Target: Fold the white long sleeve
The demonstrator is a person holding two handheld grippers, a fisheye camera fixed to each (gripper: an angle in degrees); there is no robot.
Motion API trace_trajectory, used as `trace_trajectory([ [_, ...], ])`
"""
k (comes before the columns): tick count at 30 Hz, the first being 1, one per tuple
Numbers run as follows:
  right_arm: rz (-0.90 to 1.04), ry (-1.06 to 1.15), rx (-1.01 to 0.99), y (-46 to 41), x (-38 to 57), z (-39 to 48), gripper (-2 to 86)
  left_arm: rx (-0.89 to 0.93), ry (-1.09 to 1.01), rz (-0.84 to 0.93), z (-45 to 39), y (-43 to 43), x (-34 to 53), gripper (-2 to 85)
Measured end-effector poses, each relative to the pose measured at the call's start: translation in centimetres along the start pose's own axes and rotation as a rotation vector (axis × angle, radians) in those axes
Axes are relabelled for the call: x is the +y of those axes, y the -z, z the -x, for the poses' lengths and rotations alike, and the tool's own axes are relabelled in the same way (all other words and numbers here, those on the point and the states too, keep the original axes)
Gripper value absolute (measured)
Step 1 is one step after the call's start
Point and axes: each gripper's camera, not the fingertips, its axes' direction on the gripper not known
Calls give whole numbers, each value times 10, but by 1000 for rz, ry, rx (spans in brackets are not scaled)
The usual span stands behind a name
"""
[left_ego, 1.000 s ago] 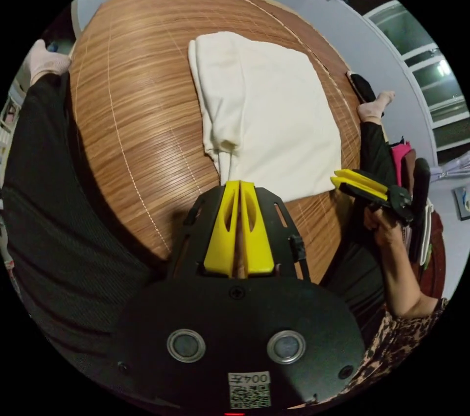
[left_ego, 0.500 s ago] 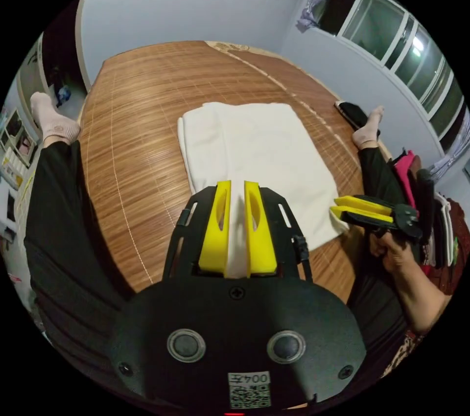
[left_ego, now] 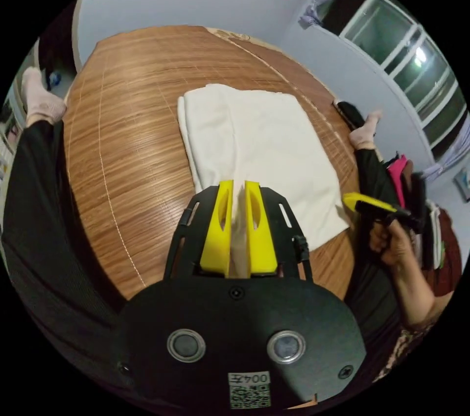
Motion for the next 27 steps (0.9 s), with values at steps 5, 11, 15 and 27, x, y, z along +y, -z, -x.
trace_trajectory([
  [5,59,-49,-65,14,-1,-24,121,417,234,-70,39,51,10,70],
  [11,90,-94,-140,37,0,-50,109,724,444,-17,58,35,45,93],
  [15,121,-105,-184,49,2,-64,97,763,512,76,70,9,46,124],
  [27,137,-83,-521,112,25,-91,37,818,634,119,107,-33,36,217],
])
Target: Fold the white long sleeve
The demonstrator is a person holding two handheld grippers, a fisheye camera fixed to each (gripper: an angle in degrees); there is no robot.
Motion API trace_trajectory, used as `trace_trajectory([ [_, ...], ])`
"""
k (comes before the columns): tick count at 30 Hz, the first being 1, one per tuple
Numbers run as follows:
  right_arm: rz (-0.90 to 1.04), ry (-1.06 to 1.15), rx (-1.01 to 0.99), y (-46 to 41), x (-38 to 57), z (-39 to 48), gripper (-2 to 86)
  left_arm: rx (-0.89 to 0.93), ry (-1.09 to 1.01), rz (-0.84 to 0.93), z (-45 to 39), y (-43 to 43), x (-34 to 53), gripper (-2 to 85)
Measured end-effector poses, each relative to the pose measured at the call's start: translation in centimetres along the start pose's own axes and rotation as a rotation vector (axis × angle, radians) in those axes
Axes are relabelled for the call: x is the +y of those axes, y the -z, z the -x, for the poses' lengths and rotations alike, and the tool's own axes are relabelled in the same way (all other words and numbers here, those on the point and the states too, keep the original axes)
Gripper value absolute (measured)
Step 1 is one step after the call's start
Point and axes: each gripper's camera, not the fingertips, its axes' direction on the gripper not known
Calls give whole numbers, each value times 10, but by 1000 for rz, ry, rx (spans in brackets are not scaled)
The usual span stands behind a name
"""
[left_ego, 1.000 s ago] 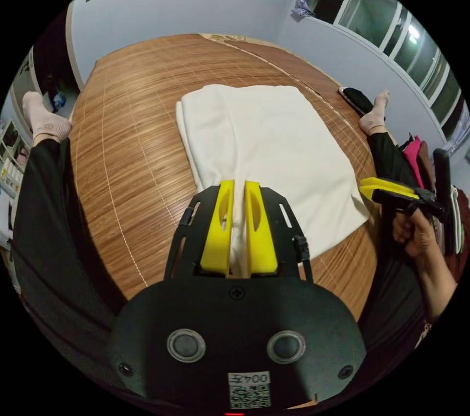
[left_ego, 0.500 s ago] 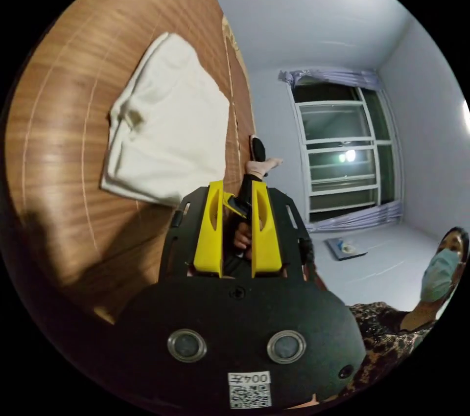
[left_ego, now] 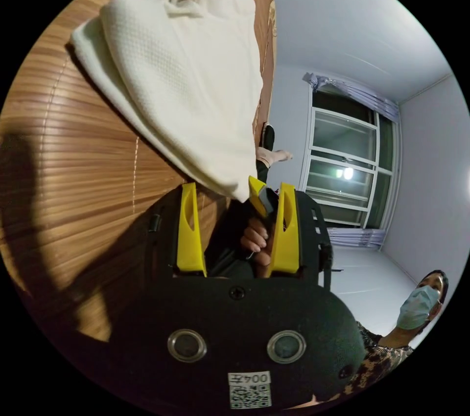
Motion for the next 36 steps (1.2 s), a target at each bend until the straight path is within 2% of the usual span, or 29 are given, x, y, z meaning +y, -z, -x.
trace_trajectory([
  [6,39,28,-87,21,23,17,35,51,2,-41,9,-3,-23,195],
  [9,87,64,-66,24,31,29,44,45,-22,-10,5,2,-37,63],
  [16,-98,-113,-157,73,51,-4,157,63,-40,27,-17,20,-52,51],
  [19,-91,-160,-108,69,51,-4,169,63,-39,53,-17,21,-50,49],
  [24,-91,-251,-143,64,51,-15,181,37,-47,109,-11,17,-43,42],
  [30,-122,-323,-188,58,53,-22,153,16,-55,149,9,8,-35,41],
  [36,-164,-249,-106,61,63,19,56,49,-126,170,6,0,-35,40],
])
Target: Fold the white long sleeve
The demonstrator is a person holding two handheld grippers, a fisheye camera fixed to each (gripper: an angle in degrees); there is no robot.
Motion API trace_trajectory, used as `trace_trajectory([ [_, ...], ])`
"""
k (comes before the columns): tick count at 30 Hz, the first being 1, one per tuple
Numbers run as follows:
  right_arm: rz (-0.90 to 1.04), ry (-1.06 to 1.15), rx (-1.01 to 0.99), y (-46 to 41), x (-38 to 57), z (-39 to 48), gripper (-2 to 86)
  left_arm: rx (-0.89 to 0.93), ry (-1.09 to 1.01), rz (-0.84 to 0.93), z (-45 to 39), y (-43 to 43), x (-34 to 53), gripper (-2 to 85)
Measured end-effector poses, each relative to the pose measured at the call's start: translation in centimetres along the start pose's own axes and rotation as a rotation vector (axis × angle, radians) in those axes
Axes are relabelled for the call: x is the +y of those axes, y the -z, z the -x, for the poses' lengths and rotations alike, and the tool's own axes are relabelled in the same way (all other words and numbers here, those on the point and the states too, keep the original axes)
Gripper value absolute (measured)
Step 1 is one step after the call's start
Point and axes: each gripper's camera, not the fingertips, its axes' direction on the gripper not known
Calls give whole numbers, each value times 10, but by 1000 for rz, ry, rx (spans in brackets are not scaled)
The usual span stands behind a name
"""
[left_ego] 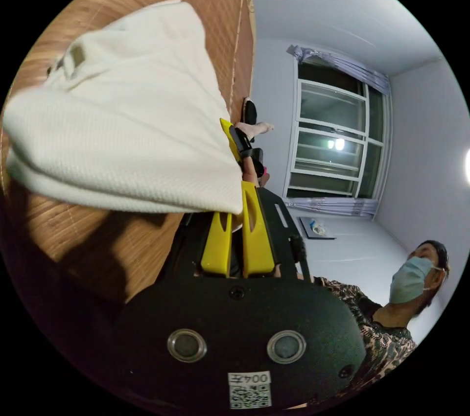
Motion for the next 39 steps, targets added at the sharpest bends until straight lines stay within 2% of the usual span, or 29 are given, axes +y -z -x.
trace_trajectory([
  [5,-63,233,106,47,50,103,50,91,-183,114,-65,-25,-3,44],
  [9,-156,301,136,120,105,159,50,195,-291,233,-115,-65,3,47],
  [12,-243,338,193,192,163,200,50,283,-346,357,-151,-117,12,48],
  [17,-358,333,452,294,276,254,50,355,-379,633,-184,-244,45,49],
  [21,-407,246,588,332,345,252,50,351,-323,785,-164,-326,81,50],
  [26,-431,59,672,348,412,200,49,305,-174,914,-92,-414,126,49],
  [30,-418,-19,706,339,432,175,49,260,-172,946,-70,-439,147,49],
  [33,-448,2,725,337,463,187,49,235,-270,1007,-80,-455,175,50],
  [36,-479,-49,776,338,513,191,49,217,-277,1137,-69,-474,216,55],
  [38,-473,-181,818,331,555,160,50,233,-200,1293,-48,-485,247,58],
  [39,-460,-232,837,328,565,146,50,242,-180,1304,-44,-484,249,56],
])
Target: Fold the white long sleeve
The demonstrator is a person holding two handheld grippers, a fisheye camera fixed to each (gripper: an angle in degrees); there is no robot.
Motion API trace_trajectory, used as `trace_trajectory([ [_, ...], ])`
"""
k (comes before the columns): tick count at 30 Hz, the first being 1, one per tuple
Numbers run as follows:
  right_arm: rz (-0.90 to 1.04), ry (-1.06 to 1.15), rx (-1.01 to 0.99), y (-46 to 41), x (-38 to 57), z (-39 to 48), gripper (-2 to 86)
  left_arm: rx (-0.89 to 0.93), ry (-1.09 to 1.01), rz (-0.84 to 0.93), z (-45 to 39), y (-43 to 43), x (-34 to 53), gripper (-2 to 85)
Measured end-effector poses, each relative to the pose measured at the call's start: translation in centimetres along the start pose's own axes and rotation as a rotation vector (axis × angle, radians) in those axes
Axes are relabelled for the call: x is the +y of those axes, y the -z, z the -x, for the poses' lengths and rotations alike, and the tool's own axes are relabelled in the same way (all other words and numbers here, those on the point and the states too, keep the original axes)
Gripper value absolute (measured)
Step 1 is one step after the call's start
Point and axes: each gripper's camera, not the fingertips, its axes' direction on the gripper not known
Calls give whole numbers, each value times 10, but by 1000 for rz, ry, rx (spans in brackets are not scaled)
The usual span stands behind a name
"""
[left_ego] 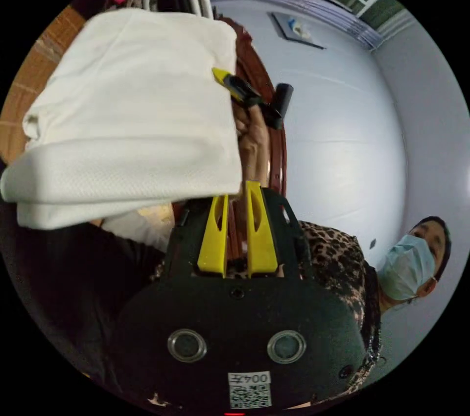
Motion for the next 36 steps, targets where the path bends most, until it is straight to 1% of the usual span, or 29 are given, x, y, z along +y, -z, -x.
trace_trajectory([
  [1,58,-75,34,-25,18,-24,50,27,-15,-14,1,2,3,49],
  [3,106,-201,18,-65,45,-65,50,6,-62,-47,-7,16,5,36],
  [5,133,-350,-8,-111,80,-107,52,-82,-146,-123,-22,46,13,26],
  [6,123,-369,3,-117,88,-111,54,-111,-169,-147,-25,56,17,24],
  [7,80,-387,-9,-122,103,-117,57,-183,-199,-197,-27,75,28,20],
  [8,15,-419,-61,-120,117,-121,61,-248,-211,-252,-25,95,42,17],
  [9,-8,-438,-85,-119,123,-122,62,-273,-214,-282,-22,106,50,15],
  [10,-41,-473,-84,-114,133,-123,64,-313,-206,-351,-14,127,67,11],
  [11,-91,-482,-16,-104,142,-116,63,-336,-187,-430,-4,148,87,9],
  [12,-120,-476,31,-98,146,-109,63,-343,-178,-472,2,157,97,8],
  [13,-183,-445,128,-86,152,-88,57,-356,-160,-550,12,174,118,6],
  [14,-243,-381,204,-78,156,-61,54,-376,-151,-624,21,187,138,4],
  [15,-266,-339,228,-78,157,-46,53,-390,-149,-660,25,192,148,4],
  [16,-282,-244,251,-83,156,-16,55,-416,-149,-728,32,200,167,3],
  [17,-266,-161,259,-98,152,11,60,-442,-155,-796,38,205,185,2],
  [18,-255,-128,262,-107,150,22,64,-458,-163,-827,41,207,193,2],
  [20,-205,-29,266,-149,141,57,80,-563,-164,-928,49,207,218,2],
  [21,-189,-14,271,-160,138,62,83,-595,-159,-944,51,206,222,2],
  [22,-149,9,295,-183,131,71,88,-670,-147,-966,56,203,227,2],
  [23,-111,24,335,-205,125,77,92,-752,-115,-974,63,200,227,2],
  [25,-23,35,393,-239,115,79,95,-858,-71,-969,73,196,222,3],
  [26,-45,38,409,-247,113,80,95,-924,-46,-960,79,193,216,3],
  [31,-2,21,366,-241,107,82,82,-1195,145,-846,120,184,178,7],
  [32,-57,28,335,-229,111,86,75,-1265,189,-808,131,180,170,7],
  [34,-108,28,349,-223,116,91,65,-1344,255,-743,151,173,156,8],
  [36,1,50,330,-246,114,89,63,-1369,316,-671,173,169,143,8],
])
